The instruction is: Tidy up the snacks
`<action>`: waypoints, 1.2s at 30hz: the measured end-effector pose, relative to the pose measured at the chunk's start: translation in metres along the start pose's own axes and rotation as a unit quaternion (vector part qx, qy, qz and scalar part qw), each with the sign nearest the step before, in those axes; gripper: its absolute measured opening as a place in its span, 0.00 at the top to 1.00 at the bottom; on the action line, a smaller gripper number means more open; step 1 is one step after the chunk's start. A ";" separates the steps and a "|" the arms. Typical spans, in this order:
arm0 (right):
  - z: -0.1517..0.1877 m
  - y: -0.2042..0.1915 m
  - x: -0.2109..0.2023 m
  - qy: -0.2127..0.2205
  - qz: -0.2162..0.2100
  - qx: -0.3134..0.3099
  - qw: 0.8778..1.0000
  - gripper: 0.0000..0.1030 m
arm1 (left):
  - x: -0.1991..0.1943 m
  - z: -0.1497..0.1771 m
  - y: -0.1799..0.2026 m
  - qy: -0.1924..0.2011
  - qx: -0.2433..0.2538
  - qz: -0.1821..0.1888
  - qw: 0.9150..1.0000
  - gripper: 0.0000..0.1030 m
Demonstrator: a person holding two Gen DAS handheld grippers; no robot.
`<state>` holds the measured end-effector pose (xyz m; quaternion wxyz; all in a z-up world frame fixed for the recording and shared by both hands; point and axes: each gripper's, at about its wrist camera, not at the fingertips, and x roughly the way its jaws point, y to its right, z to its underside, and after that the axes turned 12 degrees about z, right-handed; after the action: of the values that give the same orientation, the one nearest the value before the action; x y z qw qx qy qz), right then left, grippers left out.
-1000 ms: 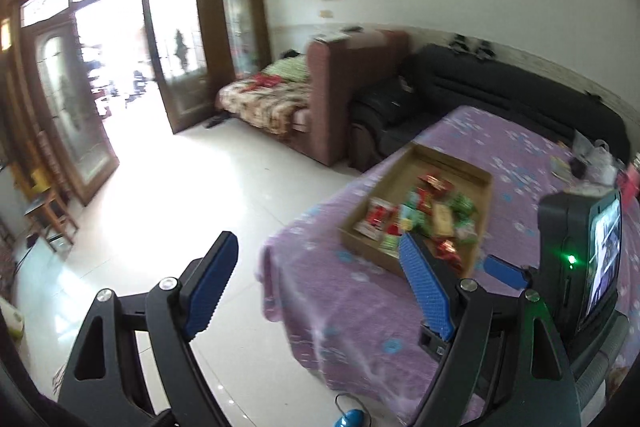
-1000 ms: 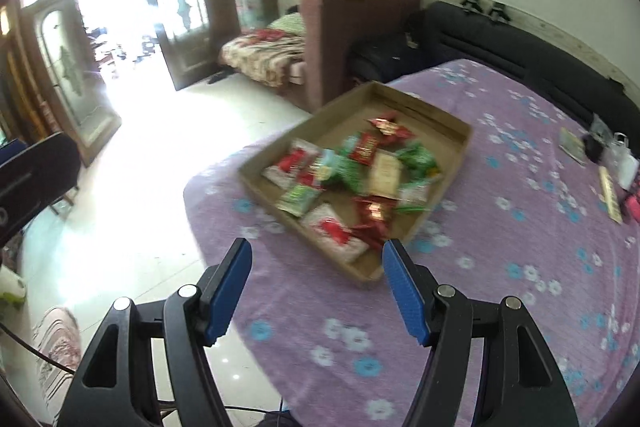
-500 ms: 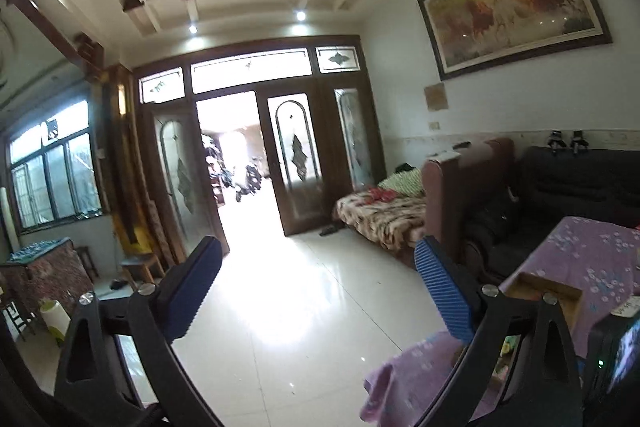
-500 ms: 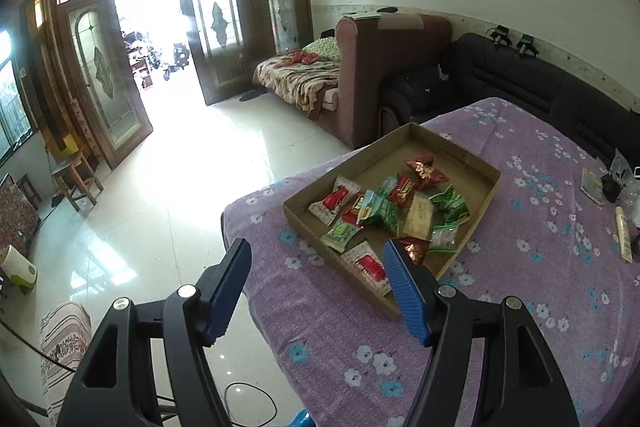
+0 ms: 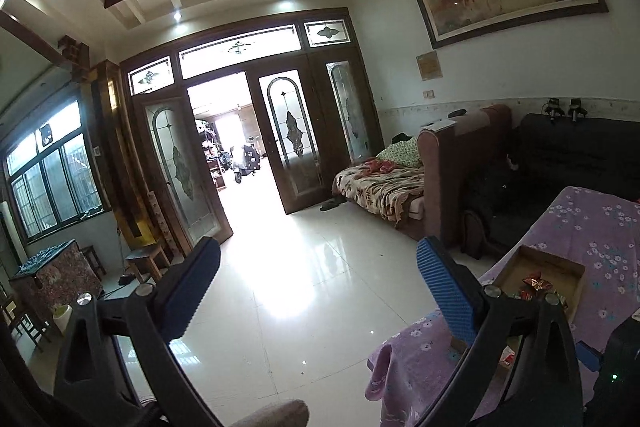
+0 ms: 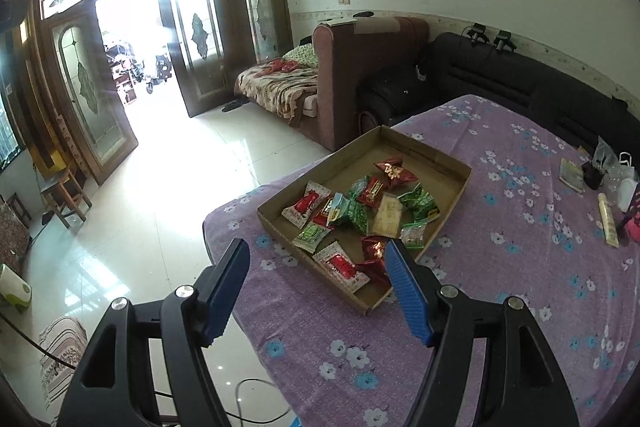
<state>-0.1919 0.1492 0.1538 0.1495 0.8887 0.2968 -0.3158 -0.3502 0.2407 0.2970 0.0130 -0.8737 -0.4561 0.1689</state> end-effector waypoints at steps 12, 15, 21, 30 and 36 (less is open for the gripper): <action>0.002 -0.056 0.000 -0.004 -0.056 -0.064 0.996 0.32 | 0.006 0.026 -0.069 -0.054 -0.112 -0.010 0.992 0.04; 0.001 -0.063 -0.001 0.000 -0.063 -0.073 0.995 0.32 | 0.008 0.025 -0.068 -0.056 -0.128 0.001 0.990 0.04; -0.002 -0.061 -0.007 0.021 -0.060 -0.080 0.995 0.32 | 0.022 0.013 -0.050 -0.058 -0.148 0.042 0.986 0.04; -0.007 -0.027 -0.015 0.039 -0.021 -0.057 0.997 0.31 | 0.041 0.004 -0.010 -0.070 -0.134 0.108 0.983 0.04; -0.008 -0.006 -0.026 0.053 0.014 -0.048 0.997 0.29 | 0.055 0.006 0.027 -0.104 -0.123 0.158 0.974 0.04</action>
<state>-0.2079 0.1462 0.1763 0.1799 0.9002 0.3069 -0.2514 -0.3016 0.2678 0.2709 -0.1685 -0.9073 -0.3286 0.2014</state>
